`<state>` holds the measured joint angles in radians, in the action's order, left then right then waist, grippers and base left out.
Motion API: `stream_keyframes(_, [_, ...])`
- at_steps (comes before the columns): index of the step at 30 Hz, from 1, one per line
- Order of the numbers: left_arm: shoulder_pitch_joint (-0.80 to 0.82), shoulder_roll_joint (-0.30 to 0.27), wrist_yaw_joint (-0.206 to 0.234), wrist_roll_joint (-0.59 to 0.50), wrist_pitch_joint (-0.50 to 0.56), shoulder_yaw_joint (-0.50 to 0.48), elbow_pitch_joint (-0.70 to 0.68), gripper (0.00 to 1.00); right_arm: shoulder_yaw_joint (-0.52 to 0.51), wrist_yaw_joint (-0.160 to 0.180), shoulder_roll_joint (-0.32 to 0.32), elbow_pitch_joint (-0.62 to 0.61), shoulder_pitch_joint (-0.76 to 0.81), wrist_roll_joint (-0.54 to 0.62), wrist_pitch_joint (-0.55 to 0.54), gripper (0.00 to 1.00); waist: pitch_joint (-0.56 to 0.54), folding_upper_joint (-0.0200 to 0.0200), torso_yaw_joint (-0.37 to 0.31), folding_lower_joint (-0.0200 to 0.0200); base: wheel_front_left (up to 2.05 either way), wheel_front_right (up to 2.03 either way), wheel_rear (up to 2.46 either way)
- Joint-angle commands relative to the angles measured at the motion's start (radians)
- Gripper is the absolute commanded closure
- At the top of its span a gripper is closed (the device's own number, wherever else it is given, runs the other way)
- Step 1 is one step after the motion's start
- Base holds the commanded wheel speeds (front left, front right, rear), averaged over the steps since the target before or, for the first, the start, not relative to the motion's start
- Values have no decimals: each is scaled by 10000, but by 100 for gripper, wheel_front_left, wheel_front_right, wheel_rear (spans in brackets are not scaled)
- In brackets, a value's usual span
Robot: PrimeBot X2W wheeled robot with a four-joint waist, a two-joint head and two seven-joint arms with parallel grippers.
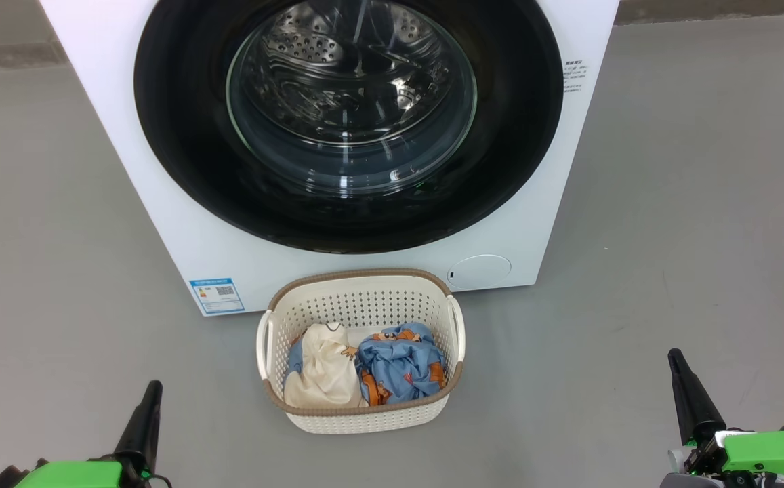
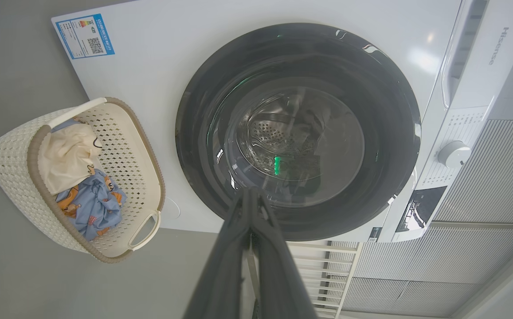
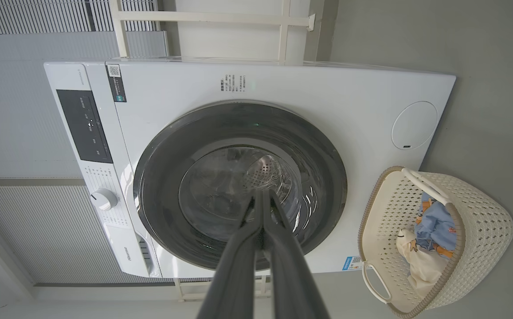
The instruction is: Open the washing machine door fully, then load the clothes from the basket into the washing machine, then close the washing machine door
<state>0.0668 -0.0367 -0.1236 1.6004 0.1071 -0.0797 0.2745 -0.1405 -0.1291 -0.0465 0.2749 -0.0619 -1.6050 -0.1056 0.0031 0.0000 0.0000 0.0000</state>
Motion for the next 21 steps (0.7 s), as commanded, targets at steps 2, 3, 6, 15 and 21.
stream_keyframes(2, [412,-135,-71,85,58,-338,-296,100,270,-16,-37,-301,-460,-39,-74,100,0,0,0,0,0,0,0])
stream_keyframes(3, [412,-135,-71,85,58,-338,-296,100,270,-16,-37,-301,-460,-39,-74,100,0,0,0,0,0,0,0])
stream_keyframes(6, [412,-135,-71,85,58,-338,-296,100,270,-16,-37,-301,-460,-39,-74,100,0,0,0,0,0,0,0])
stream_keyframes(15, [412,-135,-71,85,58,-338,-296,100,270,-16,-37,-301,-460,-39,-74,100,0,0,0,0,0,0,0])
stream_keyframes(21, [-225,117,18,-8,-16,55,327,0,4,0,59,367,128,17,26,0,6,0,0,0,0,0,0])
